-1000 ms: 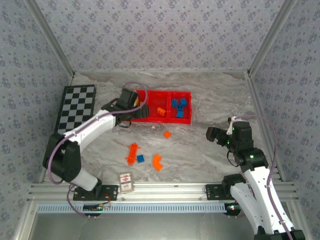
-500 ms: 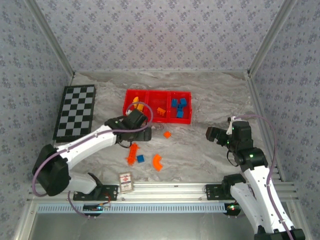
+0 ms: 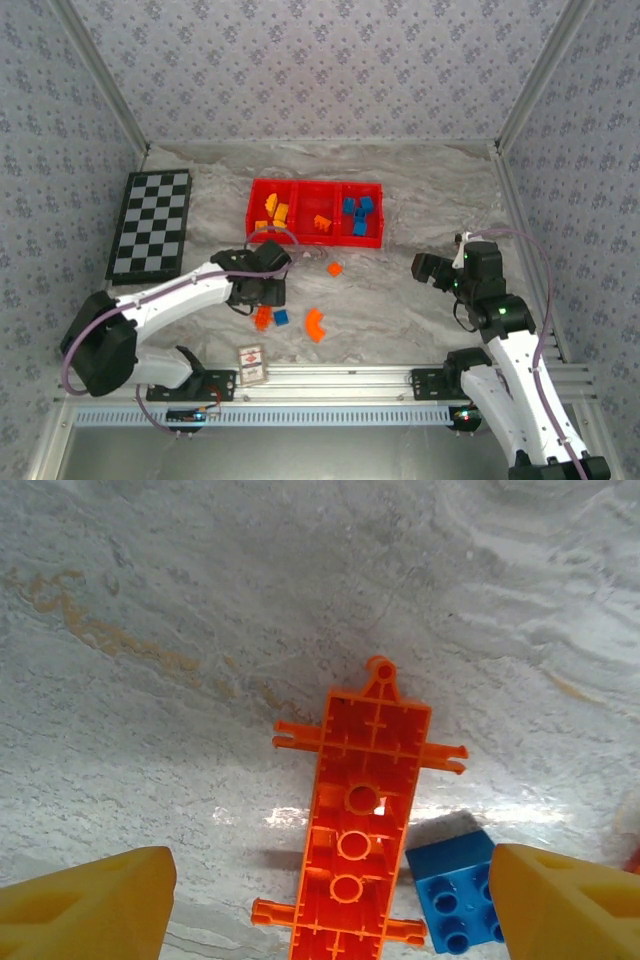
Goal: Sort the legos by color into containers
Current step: Pick up the lego from the middle-left of the table.
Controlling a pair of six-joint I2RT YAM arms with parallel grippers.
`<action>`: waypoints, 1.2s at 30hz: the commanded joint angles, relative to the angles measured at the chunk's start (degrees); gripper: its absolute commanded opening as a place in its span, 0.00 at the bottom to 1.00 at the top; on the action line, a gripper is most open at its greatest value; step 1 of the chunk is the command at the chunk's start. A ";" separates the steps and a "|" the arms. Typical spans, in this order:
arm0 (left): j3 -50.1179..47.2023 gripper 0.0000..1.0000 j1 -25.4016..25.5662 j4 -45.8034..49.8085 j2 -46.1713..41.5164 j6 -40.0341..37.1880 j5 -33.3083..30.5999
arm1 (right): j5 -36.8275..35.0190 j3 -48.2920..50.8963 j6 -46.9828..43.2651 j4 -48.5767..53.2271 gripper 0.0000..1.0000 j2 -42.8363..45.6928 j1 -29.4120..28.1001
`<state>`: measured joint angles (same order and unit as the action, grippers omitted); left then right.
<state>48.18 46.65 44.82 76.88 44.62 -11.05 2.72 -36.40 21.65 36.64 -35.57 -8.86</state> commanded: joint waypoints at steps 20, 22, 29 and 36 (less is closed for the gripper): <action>-3.71 0.49 -4.53 -8.32 11.25 -2.22 5.27 | -0.46 0.32 0.54 -0.34 1.00 0.06 0.44; -3.86 0.42 -4.81 -8.53 11.60 -1.93 5.14 | -0.46 0.28 0.50 -0.28 1.00 0.06 0.46; -3.09 0.32 -5.63 -7.46 9.96 -1.09 3.84 | -0.35 0.32 0.55 -0.34 1.00 0.06 0.53; 6.84 0.28 -5.94 -1.35 6.13 -3.30 -0.71 | -0.22 0.37 0.50 -0.76 1.00 0.06 0.68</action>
<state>48.73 41.06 40.64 85.78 42.76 -7.97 2.74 -36.40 21.63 36.64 -35.57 -8.64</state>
